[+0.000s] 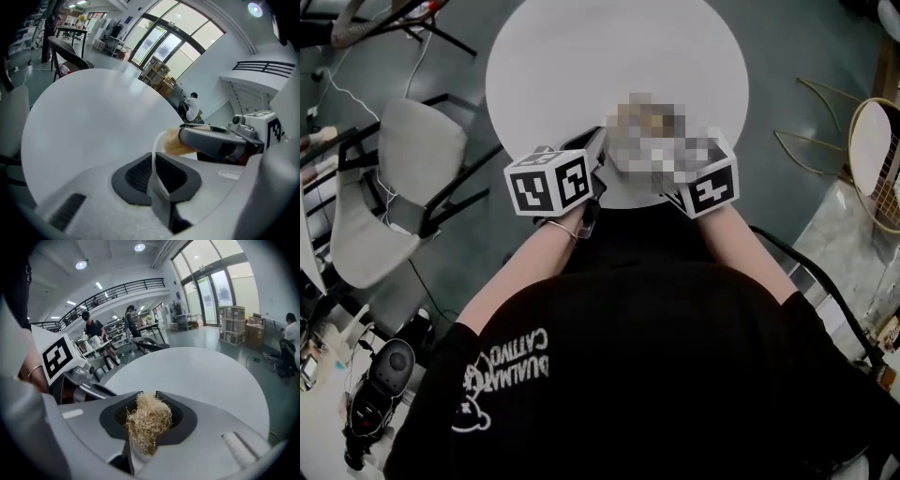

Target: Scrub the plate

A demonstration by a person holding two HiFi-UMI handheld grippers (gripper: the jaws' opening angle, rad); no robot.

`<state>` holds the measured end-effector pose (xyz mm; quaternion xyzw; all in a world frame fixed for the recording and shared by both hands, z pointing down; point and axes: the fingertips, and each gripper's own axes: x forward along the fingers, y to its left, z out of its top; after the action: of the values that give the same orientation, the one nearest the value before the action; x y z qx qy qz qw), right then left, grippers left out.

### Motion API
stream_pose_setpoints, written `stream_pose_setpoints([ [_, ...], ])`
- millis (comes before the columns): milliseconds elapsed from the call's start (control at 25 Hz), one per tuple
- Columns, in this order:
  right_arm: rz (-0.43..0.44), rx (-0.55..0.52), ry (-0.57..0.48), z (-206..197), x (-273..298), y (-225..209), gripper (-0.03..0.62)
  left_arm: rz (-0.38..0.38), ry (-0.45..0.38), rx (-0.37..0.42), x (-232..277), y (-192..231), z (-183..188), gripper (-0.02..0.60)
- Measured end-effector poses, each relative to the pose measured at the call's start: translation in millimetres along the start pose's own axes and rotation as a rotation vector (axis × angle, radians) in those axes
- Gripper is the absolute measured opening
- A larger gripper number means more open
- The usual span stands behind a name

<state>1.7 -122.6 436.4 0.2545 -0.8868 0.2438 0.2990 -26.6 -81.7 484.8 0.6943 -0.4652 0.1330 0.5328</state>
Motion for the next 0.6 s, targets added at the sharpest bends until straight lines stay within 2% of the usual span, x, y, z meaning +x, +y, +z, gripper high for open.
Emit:
stream_pose_setpoints([
  [160,0.037,-0.059,0.057,-7,16,20,0.087,0.023,-0.003,-0.02,-3,4,-3,0.025],
  [320,0.053,-0.058,0.076,-10,26,19,0.087,0.03,-0.018,-0.05,-8,12,-1,0.021],
  [600,0.008,-0.084,0.131,-21,26,5,0.086,0.048,-0.009,-0.034,-8,16,-2,0.018],
])
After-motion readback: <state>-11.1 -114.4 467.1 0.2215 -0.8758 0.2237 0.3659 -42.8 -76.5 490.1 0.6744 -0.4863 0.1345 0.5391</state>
